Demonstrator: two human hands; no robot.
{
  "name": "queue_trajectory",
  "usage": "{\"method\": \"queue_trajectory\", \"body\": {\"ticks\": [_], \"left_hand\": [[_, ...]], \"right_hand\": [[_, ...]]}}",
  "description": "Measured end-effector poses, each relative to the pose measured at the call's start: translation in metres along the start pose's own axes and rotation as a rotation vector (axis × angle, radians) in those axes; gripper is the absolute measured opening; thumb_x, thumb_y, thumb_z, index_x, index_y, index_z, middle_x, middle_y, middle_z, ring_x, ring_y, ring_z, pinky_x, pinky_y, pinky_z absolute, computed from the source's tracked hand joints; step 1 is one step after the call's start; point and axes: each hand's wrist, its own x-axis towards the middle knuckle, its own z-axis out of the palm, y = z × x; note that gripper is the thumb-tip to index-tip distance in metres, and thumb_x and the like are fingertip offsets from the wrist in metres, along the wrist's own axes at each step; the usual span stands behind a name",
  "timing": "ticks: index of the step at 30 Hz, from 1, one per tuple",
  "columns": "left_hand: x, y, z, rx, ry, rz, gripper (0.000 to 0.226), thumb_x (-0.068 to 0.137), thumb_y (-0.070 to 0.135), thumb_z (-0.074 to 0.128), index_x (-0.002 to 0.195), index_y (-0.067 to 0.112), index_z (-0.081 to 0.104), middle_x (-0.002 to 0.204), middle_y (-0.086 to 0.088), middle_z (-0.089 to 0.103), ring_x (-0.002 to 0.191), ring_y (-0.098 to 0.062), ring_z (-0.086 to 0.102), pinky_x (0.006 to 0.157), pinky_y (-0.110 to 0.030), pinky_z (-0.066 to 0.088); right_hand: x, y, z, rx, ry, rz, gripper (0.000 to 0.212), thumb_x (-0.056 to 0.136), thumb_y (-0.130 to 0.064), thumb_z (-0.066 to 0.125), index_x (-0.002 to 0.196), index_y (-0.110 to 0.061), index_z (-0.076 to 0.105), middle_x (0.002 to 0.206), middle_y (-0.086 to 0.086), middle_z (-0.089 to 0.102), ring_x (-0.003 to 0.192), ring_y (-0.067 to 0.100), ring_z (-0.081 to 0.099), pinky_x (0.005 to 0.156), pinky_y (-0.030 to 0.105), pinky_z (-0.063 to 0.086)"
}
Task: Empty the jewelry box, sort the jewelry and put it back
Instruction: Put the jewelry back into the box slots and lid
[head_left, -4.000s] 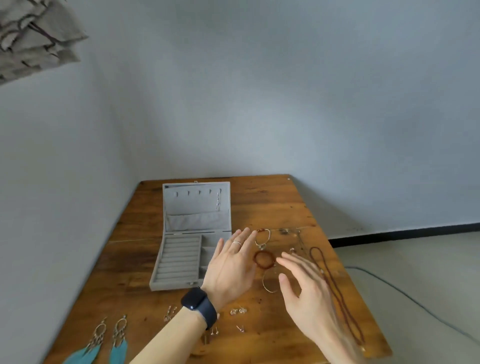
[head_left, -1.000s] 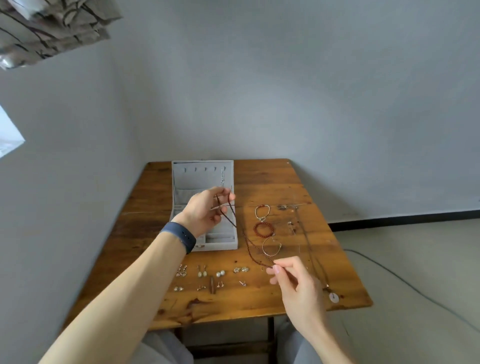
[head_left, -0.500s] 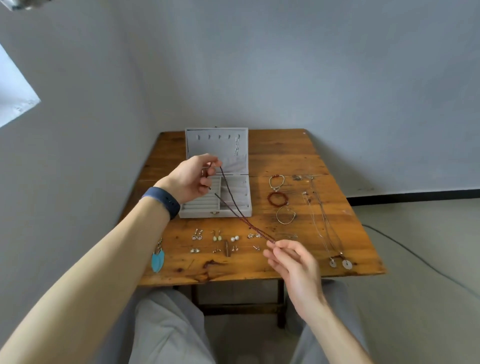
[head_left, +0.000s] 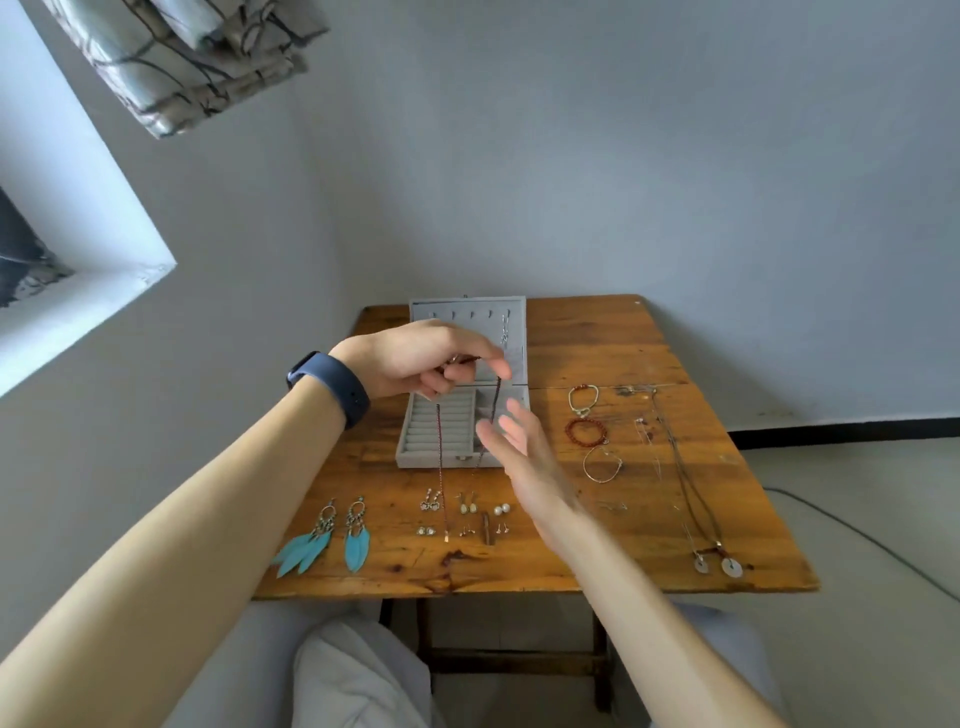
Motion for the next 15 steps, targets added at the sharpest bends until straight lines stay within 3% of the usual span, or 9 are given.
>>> {"method": "queue_trajectory", "body": {"ticks": [2,4,6,8,11,15], "left_hand": [[-0.007,0.008,-0.005,-0.02,0.029,0.046,0.017,0.089,0.037,0.066,0.089,0.026,0.078,0.06,0.001,0.027,0.055,-0.019,0.016,0.062,-0.039,0.014],[-0.014,0.013,-0.009,-0.065,0.097,0.079,0.022,0.083,0.039,0.069,0.096,0.023,0.078,0.058,0.002,0.023,0.054,-0.019,0.015,0.058,-0.037,0.013],[-0.02,0.012,-0.012,-0.125,0.176,0.108,0.024,0.082,0.039,0.067,0.097,0.023,0.077,0.056,0.003,0.023,0.051,-0.018,0.015,0.052,-0.033,0.014],[-0.023,0.008,-0.013,-0.214,0.249,0.15,0.023,0.088,0.036,0.059,0.094,0.022,0.075,0.056,0.003,0.026,0.051,-0.017,0.017,0.048,-0.027,0.02],[-0.025,-0.003,-0.011,-0.407,0.327,0.194,0.021,0.089,0.033,0.053,0.087,0.021,0.07,0.06,0.003,0.033,0.051,-0.016,0.02,0.053,-0.029,0.02],[-0.027,-0.018,-0.007,-0.624,0.404,0.191,0.021,0.087,0.027,0.047,0.073,0.02,0.061,0.058,0.006,0.038,0.051,-0.015,0.033,0.056,-0.029,0.026]], "right_hand": [[0.0,-0.009,0.006,-0.079,-0.109,0.019,0.047,0.087,-0.071,0.055,0.124,-0.043,0.059,0.127,-0.033,0.054,0.127,0.003,0.048,0.103,0.032,0.035],[-0.006,-0.004,0.004,-0.082,-0.168,0.029,0.033,0.099,-0.052,0.05,0.102,-0.026,0.071,0.115,-0.014,0.072,0.116,0.01,0.064,0.108,0.039,0.04],[-0.015,0.007,-0.004,0.073,-0.235,0.082,0.032,0.102,-0.038,0.05,0.092,-0.013,0.066,0.108,0.006,0.076,0.107,0.022,0.071,0.106,0.047,0.045],[-0.025,0.018,-0.012,0.34,-0.253,0.155,0.027,0.1,-0.034,0.055,0.087,-0.011,0.063,0.108,0.018,0.073,0.108,0.034,0.069,0.098,0.046,0.051],[-0.035,0.028,-0.019,0.632,-0.161,0.22,0.02,0.096,-0.025,0.063,0.085,-0.009,0.068,0.096,0.018,0.07,0.097,0.037,0.07,0.084,0.043,0.056],[-0.048,0.036,-0.029,0.678,-0.088,0.219,0.016,0.093,-0.023,0.068,0.087,-0.009,0.07,0.083,0.011,0.065,0.077,0.025,0.066,0.073,0.039,0.056]]}}
